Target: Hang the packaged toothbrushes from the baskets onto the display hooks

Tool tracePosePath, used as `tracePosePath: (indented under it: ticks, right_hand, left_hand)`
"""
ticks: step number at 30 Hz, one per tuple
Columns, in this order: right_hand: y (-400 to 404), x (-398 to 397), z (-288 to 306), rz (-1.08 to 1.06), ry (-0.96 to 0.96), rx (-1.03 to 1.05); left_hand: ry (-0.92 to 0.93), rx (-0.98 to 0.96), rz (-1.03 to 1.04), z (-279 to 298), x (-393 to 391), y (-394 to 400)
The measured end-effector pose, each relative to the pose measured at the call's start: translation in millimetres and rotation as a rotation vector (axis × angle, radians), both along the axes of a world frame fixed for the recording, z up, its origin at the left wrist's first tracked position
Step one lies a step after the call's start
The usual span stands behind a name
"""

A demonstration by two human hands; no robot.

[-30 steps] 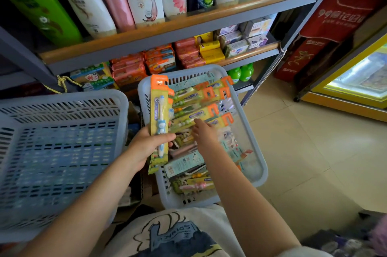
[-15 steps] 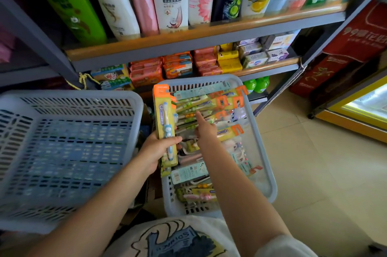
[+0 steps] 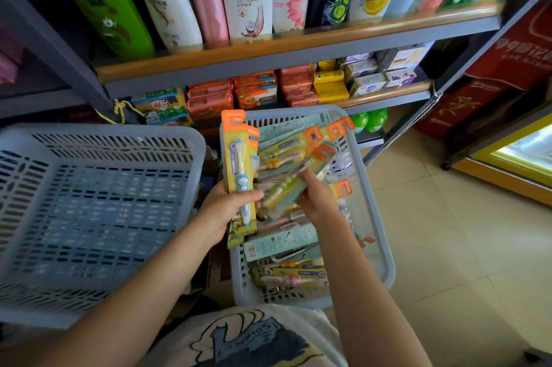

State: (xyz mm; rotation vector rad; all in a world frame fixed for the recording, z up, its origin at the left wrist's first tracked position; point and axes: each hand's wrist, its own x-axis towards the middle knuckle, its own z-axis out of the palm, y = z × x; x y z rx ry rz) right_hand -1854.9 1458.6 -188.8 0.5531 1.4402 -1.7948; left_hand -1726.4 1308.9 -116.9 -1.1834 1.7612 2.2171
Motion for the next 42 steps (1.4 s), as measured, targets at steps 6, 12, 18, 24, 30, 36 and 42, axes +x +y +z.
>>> tracePosePath:
  ticks: [6,12,18,24,30,36,42]
  right_hand:
    - [24.4,6.2,38.4,0.141,0.178,-0.003]
    - [1.0,18.9,110.6,0.230,0.403,-0.019]
    - [-36.2,43.4,147.8,0.136,0.407,0.031]
    - [-71.6,77.0,178.0,0.135,0.271,-0.239]
    - [-146.9,162.2,209.7,0.289,0.503,-0.224]
    - [-256.4,294.3,233.1,0.406,0.783,-0.125]
    - [-375.1,431.8,258.1,0.646,0.798,-0.186]
  left_hand:
    - [0.008,-0.033,-0.047,19.8,-14.0,0.5]
    - [0.083,-0.030,-0.160,56.5,-24.9,15.3]
    - [0.126,-0.057,-0.058,90.9,-12.9,6.4]
    - [0.183,-0.075,0.033,127.4,32.2,-33.0]
    - [0.259,-0.086,0.149,155.1,128.5,-113.2]
    - [0.324,-0.099,0.332,164.1,280.3,-223.7]
    - [0.333,-0.132,0.641,171.8,431.2,-328.2]
